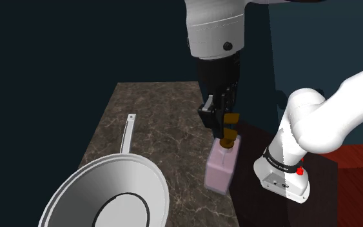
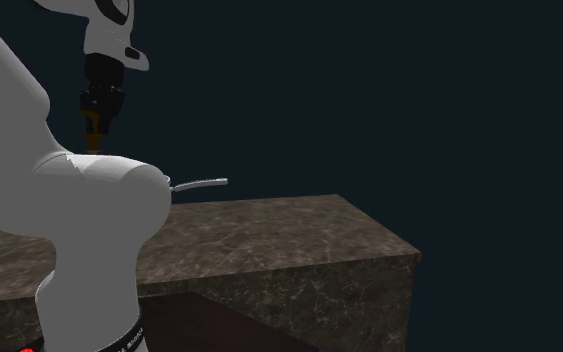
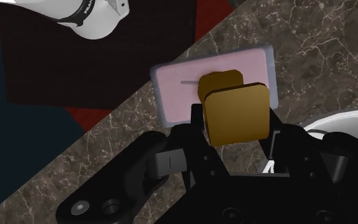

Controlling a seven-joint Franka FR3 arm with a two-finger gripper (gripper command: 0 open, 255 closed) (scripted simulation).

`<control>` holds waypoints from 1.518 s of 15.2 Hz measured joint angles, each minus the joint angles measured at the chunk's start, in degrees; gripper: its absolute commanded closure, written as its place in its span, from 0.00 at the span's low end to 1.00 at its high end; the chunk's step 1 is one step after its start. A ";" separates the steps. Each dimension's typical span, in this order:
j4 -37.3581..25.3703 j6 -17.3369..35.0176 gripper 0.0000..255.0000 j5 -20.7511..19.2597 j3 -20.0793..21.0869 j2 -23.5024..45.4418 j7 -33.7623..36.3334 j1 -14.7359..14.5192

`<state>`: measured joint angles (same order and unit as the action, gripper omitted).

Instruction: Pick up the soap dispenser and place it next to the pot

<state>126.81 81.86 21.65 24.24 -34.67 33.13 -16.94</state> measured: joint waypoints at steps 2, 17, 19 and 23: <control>1.50 1.31 1.00 0.16 0.22 -0.17 -0.32 -0.05; 12.64 12.59 1.00 2.02 2.91 0.04 -2.35 -0.56; 14.16 14.13 1.00 2.46 3.38 0.03 -2.51 -0.76; 16.58 17.50 1.00 2.99 4.32 1.01 -3.00 -0.76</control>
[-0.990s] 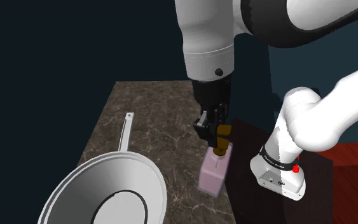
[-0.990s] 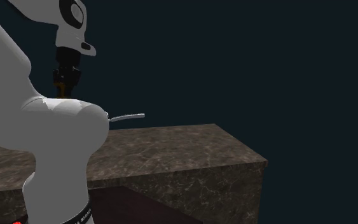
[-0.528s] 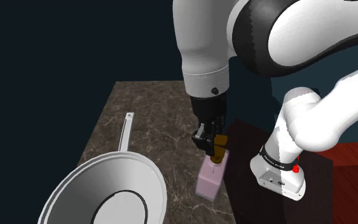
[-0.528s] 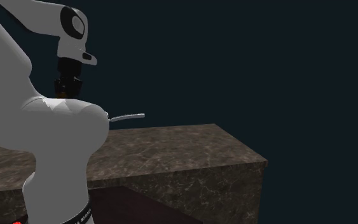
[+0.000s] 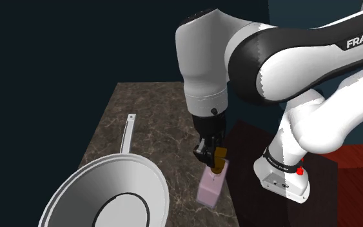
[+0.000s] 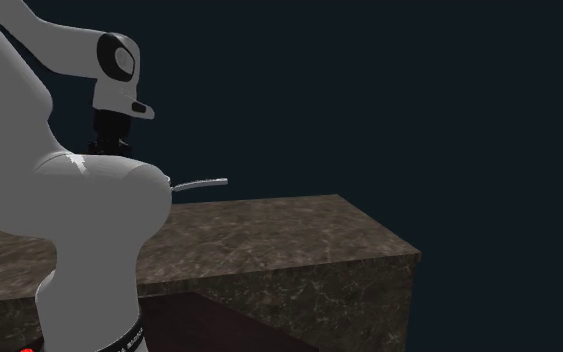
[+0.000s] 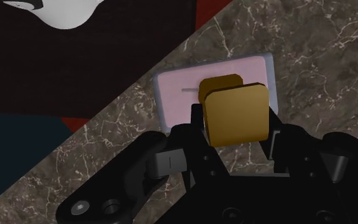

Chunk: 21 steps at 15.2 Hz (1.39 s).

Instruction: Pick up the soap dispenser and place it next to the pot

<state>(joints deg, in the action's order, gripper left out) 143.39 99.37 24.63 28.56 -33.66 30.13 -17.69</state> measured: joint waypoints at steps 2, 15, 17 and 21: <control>1.08 1.55 1.00 0.27 0.44 0.47 -0.22 -0.02; 3.11 4.74 0.00 0.86 1.42 1.59 -0.55 -0.06; 3.11 4.75 0.00 0.86 1.42 1.59 -0.55 -0.06; -0.35 0.94 0.00 -0.38 0.11 1.25 -0.33 0.54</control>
